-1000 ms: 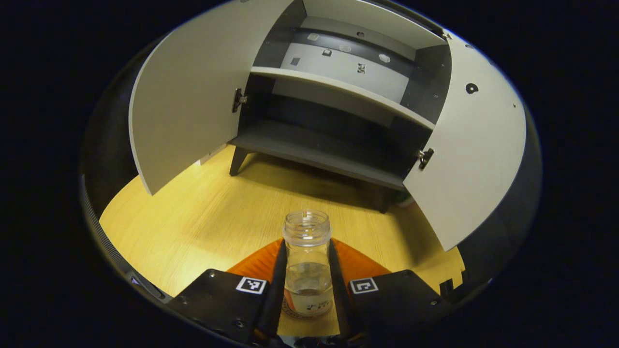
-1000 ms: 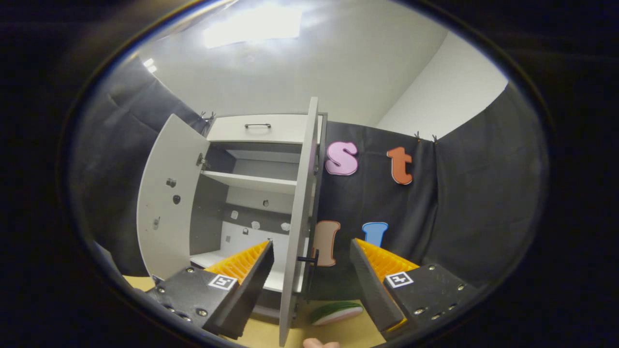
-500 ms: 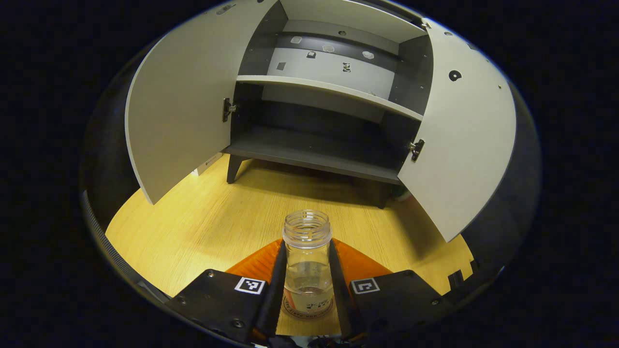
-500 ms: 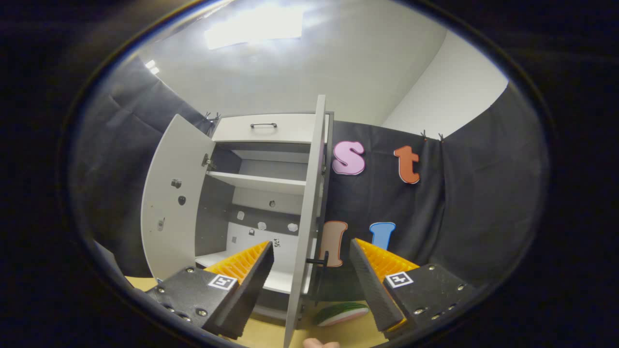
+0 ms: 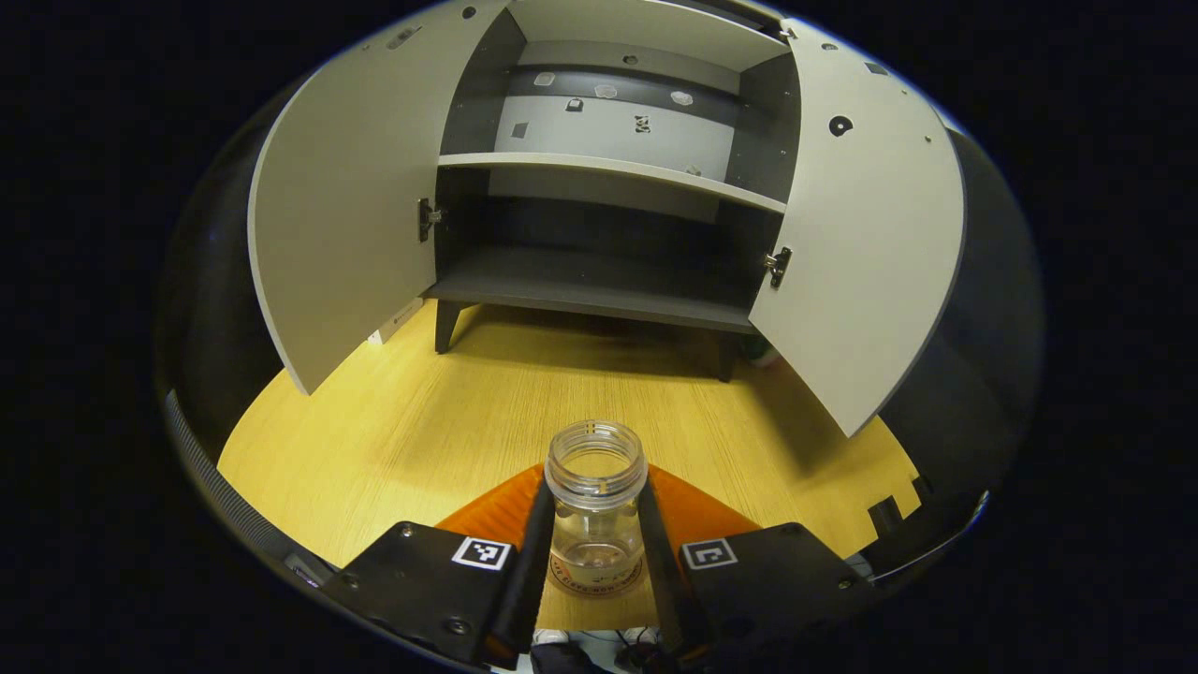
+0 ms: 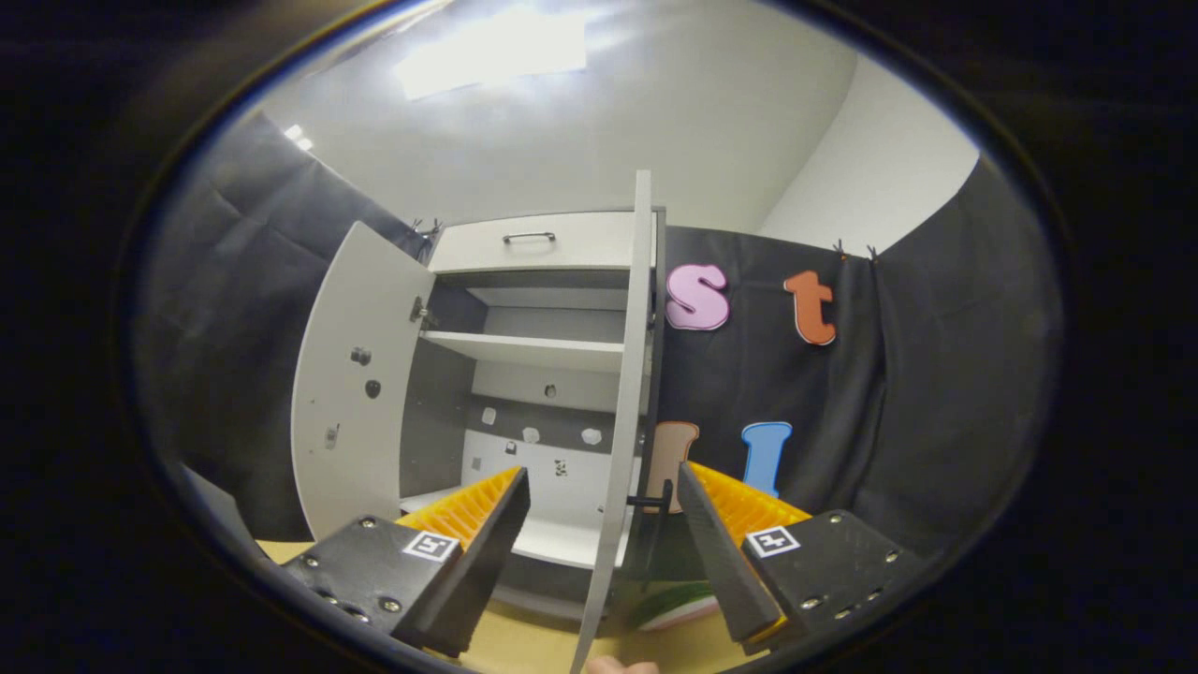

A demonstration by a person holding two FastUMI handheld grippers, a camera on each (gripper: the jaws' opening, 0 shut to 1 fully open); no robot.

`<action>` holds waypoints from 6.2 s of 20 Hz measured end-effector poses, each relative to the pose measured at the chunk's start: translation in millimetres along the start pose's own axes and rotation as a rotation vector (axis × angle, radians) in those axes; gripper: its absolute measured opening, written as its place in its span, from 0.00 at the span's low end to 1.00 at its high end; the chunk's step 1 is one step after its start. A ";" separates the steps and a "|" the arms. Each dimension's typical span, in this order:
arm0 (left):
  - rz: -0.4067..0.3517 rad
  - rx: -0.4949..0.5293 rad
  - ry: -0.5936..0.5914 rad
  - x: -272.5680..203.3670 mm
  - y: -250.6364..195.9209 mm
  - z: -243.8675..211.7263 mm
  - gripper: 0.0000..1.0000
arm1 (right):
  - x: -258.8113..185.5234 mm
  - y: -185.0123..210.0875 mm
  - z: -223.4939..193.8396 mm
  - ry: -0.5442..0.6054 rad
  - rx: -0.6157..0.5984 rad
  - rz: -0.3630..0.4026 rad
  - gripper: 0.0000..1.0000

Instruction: Grasp the bottle in the cabinet with the left hand and place it on the coaster, then close the right door with the right hand and the left door with the left hand.

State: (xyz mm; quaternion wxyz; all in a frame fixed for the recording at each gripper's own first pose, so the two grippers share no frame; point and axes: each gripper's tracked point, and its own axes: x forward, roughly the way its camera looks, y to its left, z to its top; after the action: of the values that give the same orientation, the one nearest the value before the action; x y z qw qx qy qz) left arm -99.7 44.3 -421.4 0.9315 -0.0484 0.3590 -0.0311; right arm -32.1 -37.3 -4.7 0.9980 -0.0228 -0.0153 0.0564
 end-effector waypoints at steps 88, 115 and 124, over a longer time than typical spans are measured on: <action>-0.047 0.023 -0.671 -223.8 -80.9 345.3 0.91 | 1.6 -58.5 -4.1 -0.014 0.033 -0.170 0.96; 0.023 0.012 -0.669 -242.5 -44.9 339.9 0.91 | 38.6 -18.6 -42.9 0.081 0.058 -0.105 0.96; 0.026 -0.014 -0.658 -234.1 -32.7 338.8 0.92 | 43.7 5.4 -44.6 0.084 0.046 -0.046 0.96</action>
State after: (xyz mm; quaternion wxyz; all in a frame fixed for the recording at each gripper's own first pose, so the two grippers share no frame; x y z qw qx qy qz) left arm -46.1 56.5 -11.9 0.9975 -0.0578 0.0394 0.0004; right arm 12.1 -29.0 -48.2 0.9991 -0.0019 0.0276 0.0327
